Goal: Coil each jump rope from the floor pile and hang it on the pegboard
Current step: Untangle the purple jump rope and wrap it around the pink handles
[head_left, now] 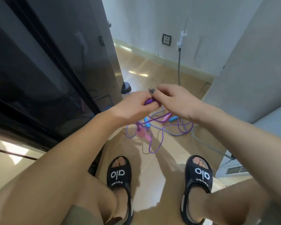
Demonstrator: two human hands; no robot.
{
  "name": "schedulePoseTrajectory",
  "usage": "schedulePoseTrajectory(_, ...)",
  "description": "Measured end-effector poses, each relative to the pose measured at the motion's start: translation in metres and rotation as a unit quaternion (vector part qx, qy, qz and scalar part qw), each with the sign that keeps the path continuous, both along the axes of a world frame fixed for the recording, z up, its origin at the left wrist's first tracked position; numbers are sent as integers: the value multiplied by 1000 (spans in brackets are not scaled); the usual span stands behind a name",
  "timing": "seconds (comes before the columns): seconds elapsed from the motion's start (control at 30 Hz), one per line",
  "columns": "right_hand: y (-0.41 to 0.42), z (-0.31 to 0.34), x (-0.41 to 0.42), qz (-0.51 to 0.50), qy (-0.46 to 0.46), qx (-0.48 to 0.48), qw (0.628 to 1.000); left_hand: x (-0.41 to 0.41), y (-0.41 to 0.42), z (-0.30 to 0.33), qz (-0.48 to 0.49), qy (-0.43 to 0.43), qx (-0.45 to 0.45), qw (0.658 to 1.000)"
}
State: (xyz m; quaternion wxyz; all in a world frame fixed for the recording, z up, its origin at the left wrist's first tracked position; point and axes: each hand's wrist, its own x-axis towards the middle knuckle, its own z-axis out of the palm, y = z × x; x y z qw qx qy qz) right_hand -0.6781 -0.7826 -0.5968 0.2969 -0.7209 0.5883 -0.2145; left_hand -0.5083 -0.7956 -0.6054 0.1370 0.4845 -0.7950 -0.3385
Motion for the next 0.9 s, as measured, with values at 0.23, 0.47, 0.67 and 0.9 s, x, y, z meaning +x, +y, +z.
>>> schedulePoseTrajectory(0.23, -13, 17, -42, -36, 76, -103, 991, 19, -14, -3, 46, -70, -25, 996)
schedulePoseTrajectory(0.47, -12, 12, -49, -117, 140, -94, 979, 19, -11, -8, 27, -51, 30, 998)
schedulePoseTrajectory(0.67, -1, 8, -8, -22, -156, 167, 973, 7, -5, -4, -19, -50, -6, 999)
schedulePoseTrajectory(0.9, -5, 10, -16, 24, -42, 103, 993, 28, -9, -6, -36, -87, 34, 995)
